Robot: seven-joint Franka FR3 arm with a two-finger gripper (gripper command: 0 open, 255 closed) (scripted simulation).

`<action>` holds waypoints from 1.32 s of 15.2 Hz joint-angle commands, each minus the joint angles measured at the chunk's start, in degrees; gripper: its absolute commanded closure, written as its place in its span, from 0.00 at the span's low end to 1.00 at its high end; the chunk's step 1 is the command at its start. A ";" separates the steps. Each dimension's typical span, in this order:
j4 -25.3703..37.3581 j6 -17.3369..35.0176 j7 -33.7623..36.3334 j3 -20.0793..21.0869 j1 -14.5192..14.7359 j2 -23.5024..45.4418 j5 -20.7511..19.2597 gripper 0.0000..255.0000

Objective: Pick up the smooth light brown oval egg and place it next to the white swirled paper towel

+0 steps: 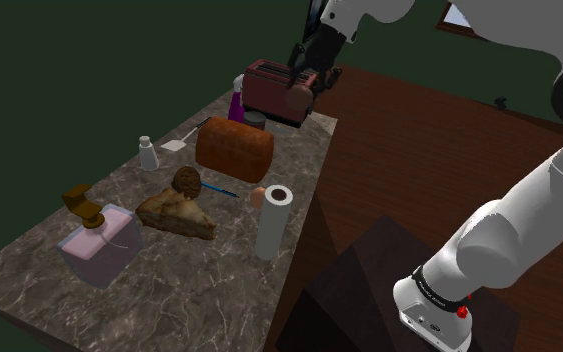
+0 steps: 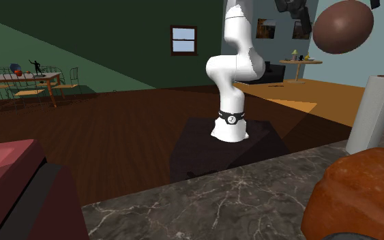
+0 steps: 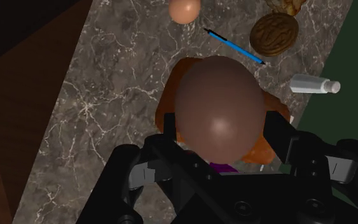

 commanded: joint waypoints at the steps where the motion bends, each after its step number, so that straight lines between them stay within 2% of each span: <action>1: -2.29 1.50 2.32 1.41 1.22 -1.79 0.04 1.00; 10: -8.14 7.40 13.25 8.60 6.52 -6.35 0.55 1.00; 20: -8.23 13.30 26.56 17.36 12.18 -5.76 -0.17 1.00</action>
